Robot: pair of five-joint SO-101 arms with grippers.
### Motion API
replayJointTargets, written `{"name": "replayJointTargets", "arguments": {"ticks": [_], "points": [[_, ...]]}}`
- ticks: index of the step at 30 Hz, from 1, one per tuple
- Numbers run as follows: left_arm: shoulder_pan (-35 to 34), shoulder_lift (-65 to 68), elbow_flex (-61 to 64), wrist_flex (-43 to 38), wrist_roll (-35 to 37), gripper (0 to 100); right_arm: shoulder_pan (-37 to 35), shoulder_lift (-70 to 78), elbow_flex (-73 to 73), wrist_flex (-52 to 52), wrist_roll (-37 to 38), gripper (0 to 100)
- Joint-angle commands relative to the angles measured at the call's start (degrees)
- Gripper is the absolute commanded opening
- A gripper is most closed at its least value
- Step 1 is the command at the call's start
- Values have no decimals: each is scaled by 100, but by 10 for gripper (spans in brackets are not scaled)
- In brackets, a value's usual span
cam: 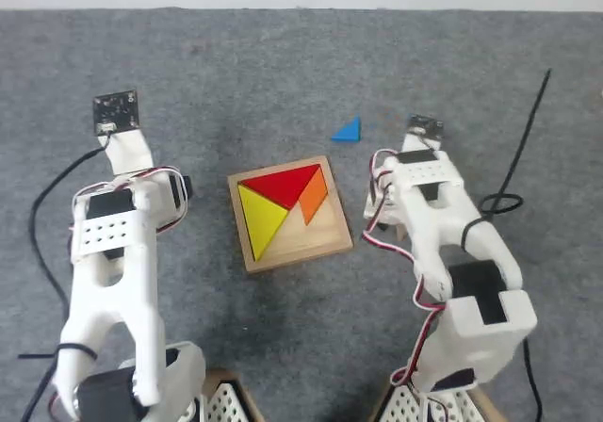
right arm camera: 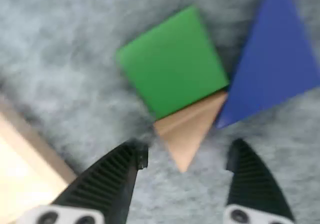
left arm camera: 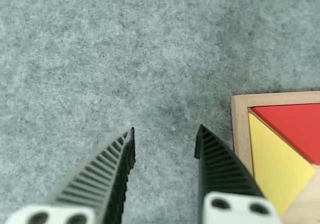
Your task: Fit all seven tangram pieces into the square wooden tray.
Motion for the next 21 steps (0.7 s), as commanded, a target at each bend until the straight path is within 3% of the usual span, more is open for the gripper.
{"name": "replayJointTargets", "arguments": {"ticks": [1,11,21], "points": [[26,-70,-31,-18,26,199,180,57,-299,-4,-70,137],[26,-53,-31,-35,26,199,207,-84,-299,-48,-26,17],[26,-53,-31,-35,26,199,233,-1059,-264,4,123,9]]}}
